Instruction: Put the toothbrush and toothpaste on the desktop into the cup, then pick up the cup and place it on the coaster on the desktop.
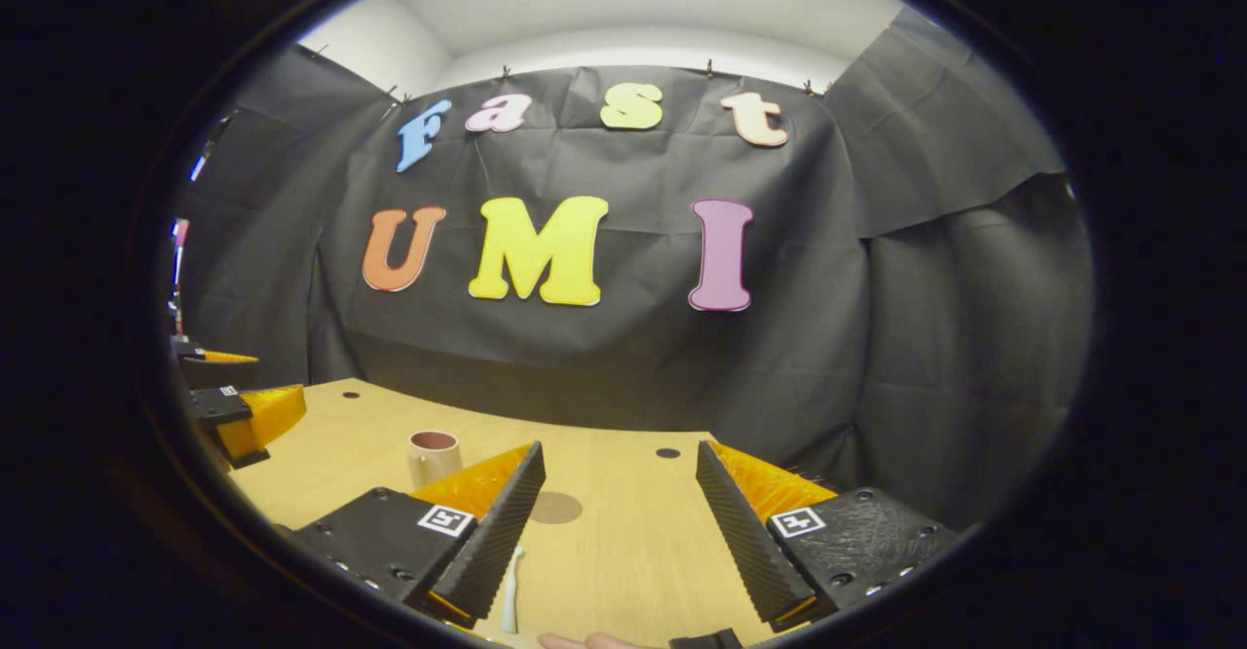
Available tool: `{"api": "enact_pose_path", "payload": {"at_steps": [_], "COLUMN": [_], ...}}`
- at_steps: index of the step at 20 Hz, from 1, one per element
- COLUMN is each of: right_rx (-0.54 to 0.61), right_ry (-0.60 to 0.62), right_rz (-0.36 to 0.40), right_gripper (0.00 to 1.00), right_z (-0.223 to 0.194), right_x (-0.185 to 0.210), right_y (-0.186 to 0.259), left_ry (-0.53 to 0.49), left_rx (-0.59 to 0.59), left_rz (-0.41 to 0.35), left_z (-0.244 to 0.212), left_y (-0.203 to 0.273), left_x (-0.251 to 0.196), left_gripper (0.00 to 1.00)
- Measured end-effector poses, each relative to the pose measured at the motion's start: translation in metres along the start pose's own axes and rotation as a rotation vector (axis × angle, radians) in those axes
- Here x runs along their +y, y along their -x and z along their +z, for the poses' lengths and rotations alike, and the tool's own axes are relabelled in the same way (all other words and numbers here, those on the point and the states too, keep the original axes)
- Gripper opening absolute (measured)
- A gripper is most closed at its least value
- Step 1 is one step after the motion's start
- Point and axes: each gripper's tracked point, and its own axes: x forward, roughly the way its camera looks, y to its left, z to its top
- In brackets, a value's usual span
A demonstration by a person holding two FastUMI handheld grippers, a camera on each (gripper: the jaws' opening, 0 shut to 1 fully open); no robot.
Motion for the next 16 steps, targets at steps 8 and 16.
{"api": "enact_pose_path", "payload": {"at_steps": [8, 16], "right_rx": [0.016, 0.035], "right_ry": [-0.004, 0.002], "right_rz": [-0.002, -0.004], "right_gripper": [0.94, 0.95], "right_z": [-0.005, -0.011], "right_x": [-0.002, -0.004], "right_y": [-0.004, -0.010], "left_ry": [0.011, 0.061], "left_rx": [0.030, 0.258], "left_rz": [-0.003, -0.062], "left_z": [-0.009, -0.077], "left_y": [-0.005, -0.023], "left_x": [0.000, -0.016], "left_gripper": [0.97, 0.98]}}
